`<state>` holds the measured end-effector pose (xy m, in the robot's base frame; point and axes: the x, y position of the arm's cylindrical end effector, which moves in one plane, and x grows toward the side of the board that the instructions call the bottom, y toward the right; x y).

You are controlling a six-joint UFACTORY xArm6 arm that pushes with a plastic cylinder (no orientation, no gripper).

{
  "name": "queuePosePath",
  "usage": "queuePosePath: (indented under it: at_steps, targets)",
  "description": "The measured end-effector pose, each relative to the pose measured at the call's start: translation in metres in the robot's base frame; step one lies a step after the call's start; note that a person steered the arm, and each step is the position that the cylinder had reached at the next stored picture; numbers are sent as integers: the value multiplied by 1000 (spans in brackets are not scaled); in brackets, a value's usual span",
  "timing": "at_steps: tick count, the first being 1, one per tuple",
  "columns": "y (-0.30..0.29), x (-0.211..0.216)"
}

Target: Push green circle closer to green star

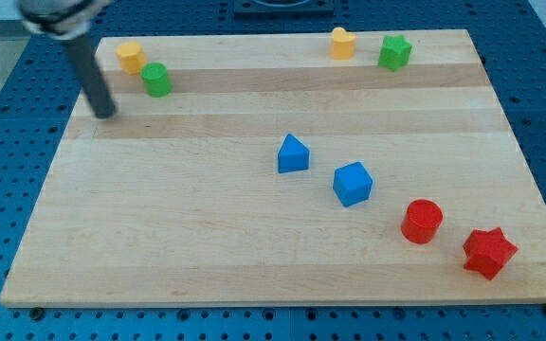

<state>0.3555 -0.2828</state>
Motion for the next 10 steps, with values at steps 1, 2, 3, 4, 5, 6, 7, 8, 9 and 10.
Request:
queuePosePath:
  at_steps: [1,2,3,4,5,6,7,8,9,10]
  targets:
    - [-21,-16]
    - [22,-19]
    - [61,-30]
    - [62,-53]
    - [59,-60]
    - [59,-62]
    - [59,-66]
    - [76,-66]
    - [106,-64]
    - [141,-64]
